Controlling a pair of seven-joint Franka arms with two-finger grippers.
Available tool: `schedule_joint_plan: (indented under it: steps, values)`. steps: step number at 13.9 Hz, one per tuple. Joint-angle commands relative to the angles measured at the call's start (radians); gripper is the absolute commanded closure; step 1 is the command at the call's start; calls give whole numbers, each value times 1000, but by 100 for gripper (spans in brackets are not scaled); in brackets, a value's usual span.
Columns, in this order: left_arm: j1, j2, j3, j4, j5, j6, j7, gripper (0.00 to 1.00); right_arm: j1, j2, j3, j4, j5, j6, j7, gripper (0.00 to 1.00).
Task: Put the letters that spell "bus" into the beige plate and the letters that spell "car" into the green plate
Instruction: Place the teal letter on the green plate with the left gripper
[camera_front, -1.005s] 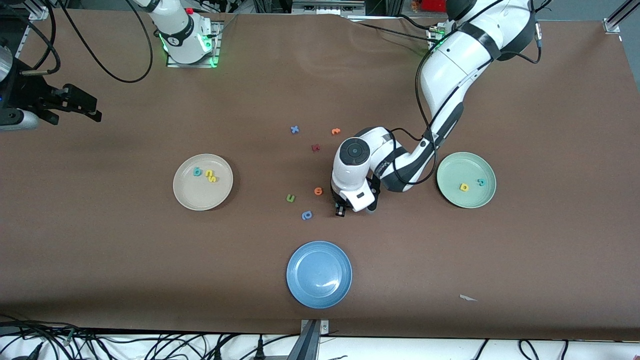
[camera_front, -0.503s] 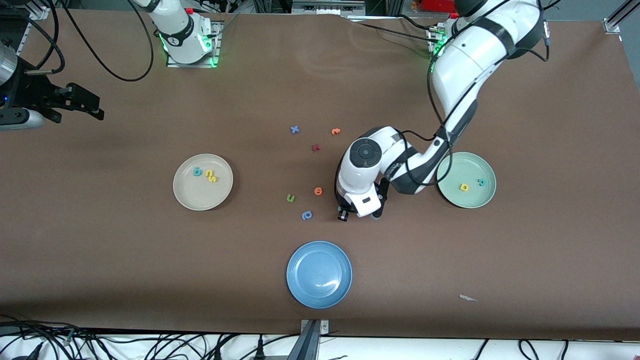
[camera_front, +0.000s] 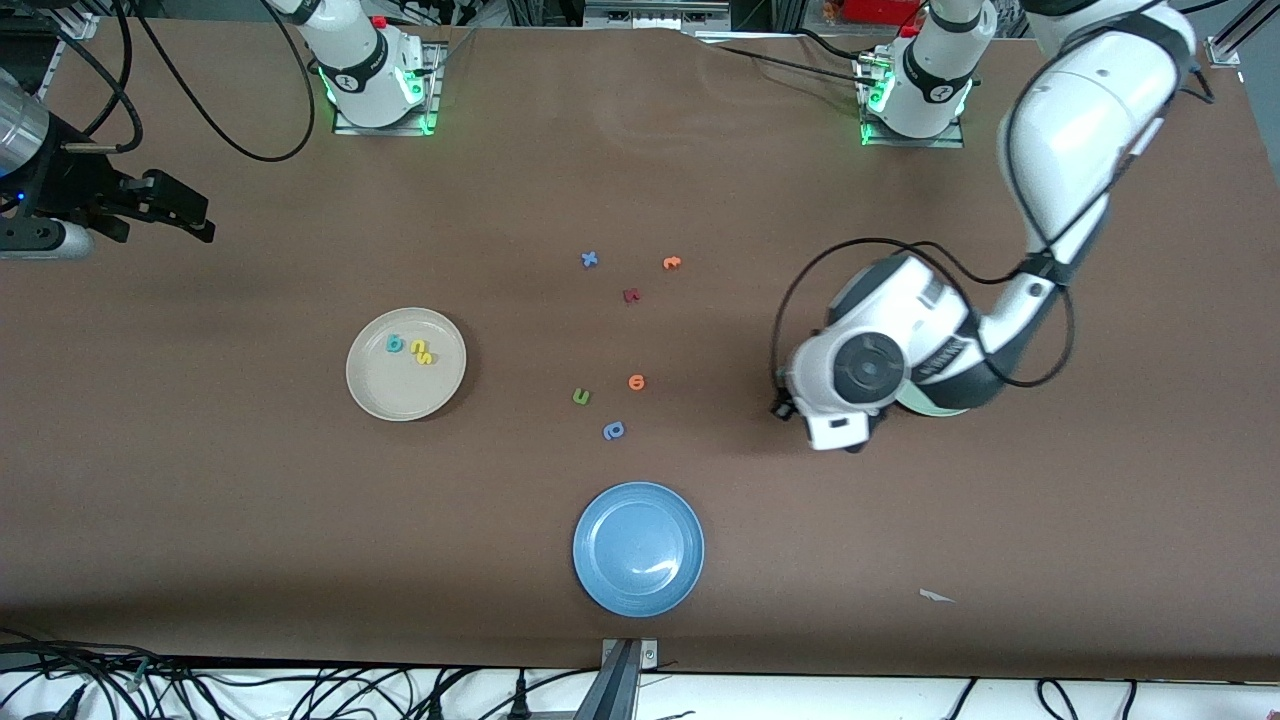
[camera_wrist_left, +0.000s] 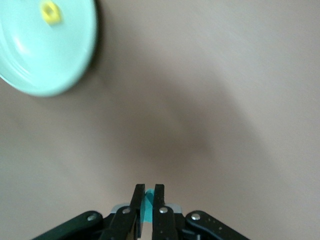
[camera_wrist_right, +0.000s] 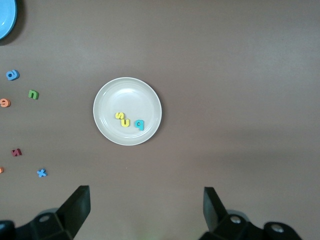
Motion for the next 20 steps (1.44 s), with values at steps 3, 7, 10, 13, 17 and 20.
schedule_joint_plan:
  steps: [3, 7, 10, 13, 17, 20]
  values:
    - [189, -6, -23, -55, 23, -70, 216, 100, -5, 1, 17, -12, -16, 4, 15, 0]
    - [279, -3, -12, -105, 67, -122, 322, 100, -3, 11, 17, -7, -17, 4, 15, 0]
    - [319, -2, -3, -145, 87, -127, 348, 100, -5, 12, 17, -7, -17, 4, 16, 0]
    - [321, -5, 1, -141, 89, -172, 351, 4, -6, 12, 15, -7, -22, 4, 17, 0]
    - [330, -44, -6, -104, 87, -202, 429, 1, -3, 12, 15, -7, -33, 5, 17, 0]
    - [330, -94, -6, -75, 89, -222, 522, 1, -3, 12, 17, -6, -33, 7, 19, 0]
